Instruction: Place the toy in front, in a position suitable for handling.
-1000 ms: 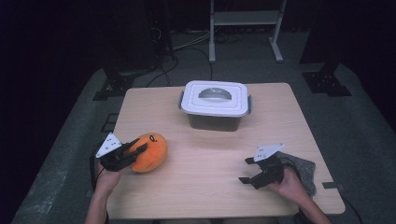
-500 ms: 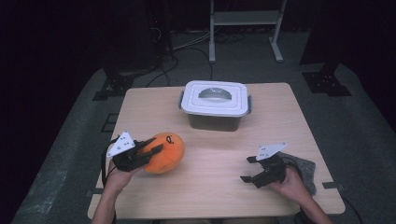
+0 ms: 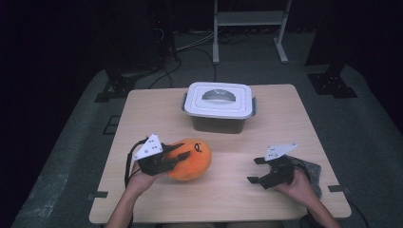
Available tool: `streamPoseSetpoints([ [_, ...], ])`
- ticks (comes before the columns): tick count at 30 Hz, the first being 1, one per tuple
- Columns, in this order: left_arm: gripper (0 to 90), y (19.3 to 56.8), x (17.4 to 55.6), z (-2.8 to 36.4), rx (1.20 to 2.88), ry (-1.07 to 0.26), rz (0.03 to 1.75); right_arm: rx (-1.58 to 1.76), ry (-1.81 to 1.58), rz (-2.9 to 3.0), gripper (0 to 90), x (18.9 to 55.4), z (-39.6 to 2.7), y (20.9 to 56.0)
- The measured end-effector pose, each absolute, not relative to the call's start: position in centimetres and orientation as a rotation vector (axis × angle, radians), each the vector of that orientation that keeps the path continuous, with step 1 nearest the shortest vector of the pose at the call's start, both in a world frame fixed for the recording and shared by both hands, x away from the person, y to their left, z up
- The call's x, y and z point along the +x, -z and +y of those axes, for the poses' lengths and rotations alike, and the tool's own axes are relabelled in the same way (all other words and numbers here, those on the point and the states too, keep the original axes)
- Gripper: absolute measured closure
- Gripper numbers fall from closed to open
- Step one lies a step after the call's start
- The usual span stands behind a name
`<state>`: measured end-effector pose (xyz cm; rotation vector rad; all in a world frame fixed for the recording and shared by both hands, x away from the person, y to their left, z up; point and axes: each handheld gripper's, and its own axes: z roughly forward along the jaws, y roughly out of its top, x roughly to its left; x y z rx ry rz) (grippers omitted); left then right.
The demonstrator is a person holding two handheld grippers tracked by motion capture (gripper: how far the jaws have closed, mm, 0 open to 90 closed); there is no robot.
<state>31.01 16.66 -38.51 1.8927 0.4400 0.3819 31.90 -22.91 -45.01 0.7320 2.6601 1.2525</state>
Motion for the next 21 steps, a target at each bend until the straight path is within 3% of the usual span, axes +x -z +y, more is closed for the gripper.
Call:
streamPoseSetpoints([
  [10,64.7,39.4,31.4,11.3,1.95,-0.295,0.327,0.765,-1.256,2.63,19.5,32.0,-24.1,44.7],
  [21,64.0,41.4,31.2,8.6,1.982,-0.222,0.265,0.808,-1.281,2.585,19.5,32.0,-25.6,44.3],
])
